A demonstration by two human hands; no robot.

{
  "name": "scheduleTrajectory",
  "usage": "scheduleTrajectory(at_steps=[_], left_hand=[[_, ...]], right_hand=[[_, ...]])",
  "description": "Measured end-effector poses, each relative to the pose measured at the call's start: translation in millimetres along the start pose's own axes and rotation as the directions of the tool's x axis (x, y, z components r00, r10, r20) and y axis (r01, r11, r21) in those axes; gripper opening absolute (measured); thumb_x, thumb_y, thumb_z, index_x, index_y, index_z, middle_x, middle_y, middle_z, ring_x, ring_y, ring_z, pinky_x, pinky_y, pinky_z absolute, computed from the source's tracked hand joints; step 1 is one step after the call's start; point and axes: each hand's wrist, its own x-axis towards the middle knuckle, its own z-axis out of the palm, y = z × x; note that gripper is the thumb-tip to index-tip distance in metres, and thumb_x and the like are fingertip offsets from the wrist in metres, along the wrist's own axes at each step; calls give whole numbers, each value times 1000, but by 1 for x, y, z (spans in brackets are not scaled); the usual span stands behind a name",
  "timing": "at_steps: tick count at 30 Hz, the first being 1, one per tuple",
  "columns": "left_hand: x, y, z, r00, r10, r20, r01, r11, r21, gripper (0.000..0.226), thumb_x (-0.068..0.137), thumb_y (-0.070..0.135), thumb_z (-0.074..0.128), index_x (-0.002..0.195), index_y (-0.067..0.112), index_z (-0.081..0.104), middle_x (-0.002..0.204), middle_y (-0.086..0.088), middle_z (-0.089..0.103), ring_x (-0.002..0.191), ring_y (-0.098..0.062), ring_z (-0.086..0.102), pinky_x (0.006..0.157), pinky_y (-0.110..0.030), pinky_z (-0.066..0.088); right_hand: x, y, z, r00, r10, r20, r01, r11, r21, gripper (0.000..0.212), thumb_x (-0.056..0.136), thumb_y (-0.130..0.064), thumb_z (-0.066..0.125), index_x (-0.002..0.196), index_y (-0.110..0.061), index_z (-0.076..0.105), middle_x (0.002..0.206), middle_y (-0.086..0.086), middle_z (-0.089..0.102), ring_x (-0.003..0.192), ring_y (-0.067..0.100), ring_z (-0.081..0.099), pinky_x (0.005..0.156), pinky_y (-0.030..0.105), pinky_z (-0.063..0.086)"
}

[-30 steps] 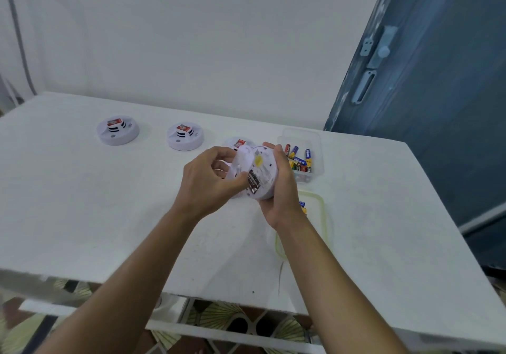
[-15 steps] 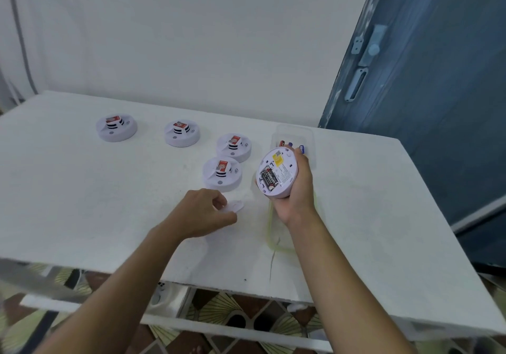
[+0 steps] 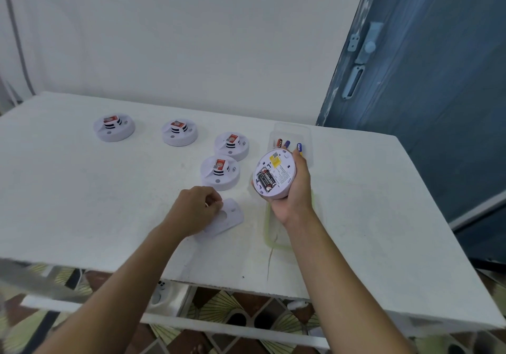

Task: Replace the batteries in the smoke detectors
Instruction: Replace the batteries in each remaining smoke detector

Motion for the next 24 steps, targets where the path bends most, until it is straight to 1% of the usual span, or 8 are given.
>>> scheduleTrajectory(at_steps=[3, 6, 10, 13, 15, 19, 22, 24], left_hand=[[0, 3, 3, 997, 28, -69, -26, 999, 41, 11, 90, 26, 64, 88, 21, 75, 79, 8, 70, 76, -13, 63, 70, -23, 47], [2, 1, 4, 994, 22, -104, -17, 999, 52, 12, 87, 27, 70, 87, 18, 78, 73, 11, 66, 71, -5, 59, 65, -19, 43], [3, 2, 3, 990, 59, -130, -50, 996, 73, 13, 86, 27, 71, 86, 17, 79, 72, 12, 66, 67, -4, 58, 61, -14, 39], [1, 14, -1, 973, 139, -183, -135, 990, 36, 11, 86, 28, 71, 80, 21, 77, 73, 15, 68, 60, 6, 54, 59, -7, 34], [1, 26, -5, 961, 183, -207, -190, 982, -17, 12, 86, 31, 71, 77, 23, 74, 74, 17, 69, 59, 3, 56, 58, -8, 37], [2, 48, -6, 936, 223, -273, -276, 945, -174, 12, 84, 34, 72, 91, 25, 69, 83, 13, 67, 72, -7, 59, 65, -14, 45], [4, 57, -2, 914, 299, -276, -354, 918, -179, 32, 80, 33, 77, 108, 26, 65, 95, 15, 62, 82, -1, 58, 69, -8, 42], [7, 62, 3, 903, 345, -256, -385, 914, -129, 43, 77, 34, 79, 116, 24, 65, 100, 15, 61, 85, 4, 56, 72, -9, 42]], right_hand=[[1, 1, -1, 1000, -6, 4, 6, 1000, -7, 32, 97, -50, 52, 115, -27, 64, 112, 5, 66, 99, 25, 62, 87, 43, 50], [3, 2, -1, 1000, -8, 8, 8, 1000, -6, 33, 97, -50, 51, 116, -27, 65, 113, 6, 66, 101, 26, 62, 89, 45, 49], [2, 4, 0, 999, 5, 32, -5, 1000, 20, 32, 96, -47, 52, 115, -24, 64, 110, 8, 66, 100, 28, 61, 91, 48, 47], [4, 9, -2, 998, 2, 62, -4, 999, 43, 33, 95, -47, 52, 113, -22, 65, 112, 11, 65, 104, 32, 60, 102, 57, 43], [5, 10, -3, 998, -3, 68, 0, 999, 49, 35, 95, -46, 51, 113, -21, 67, 114, 12, 66, 107, 33, 60, 106, 58, 39], [2, 9, -2, 997, 1, 82, -5, 999, 44, 35, 97, -44, 47, 115, -20, 65, 110, 12, 65, 101, 30, 60, 83, 40, 49], [-2, 5, -1, 995, 10, 95, -14, 999, 42, 34, 96, -43, 48, 118, -19, 62, 107, 12, 64, 96, 29, 61, 75, 35, 50], [-3, 2, 1, 994, -1, 105, -4, 999, 39, 32, 95, -40, 52, 117, -19, 61, 101, 10, 64, 88, 25, 63, 70, 33, 51]])
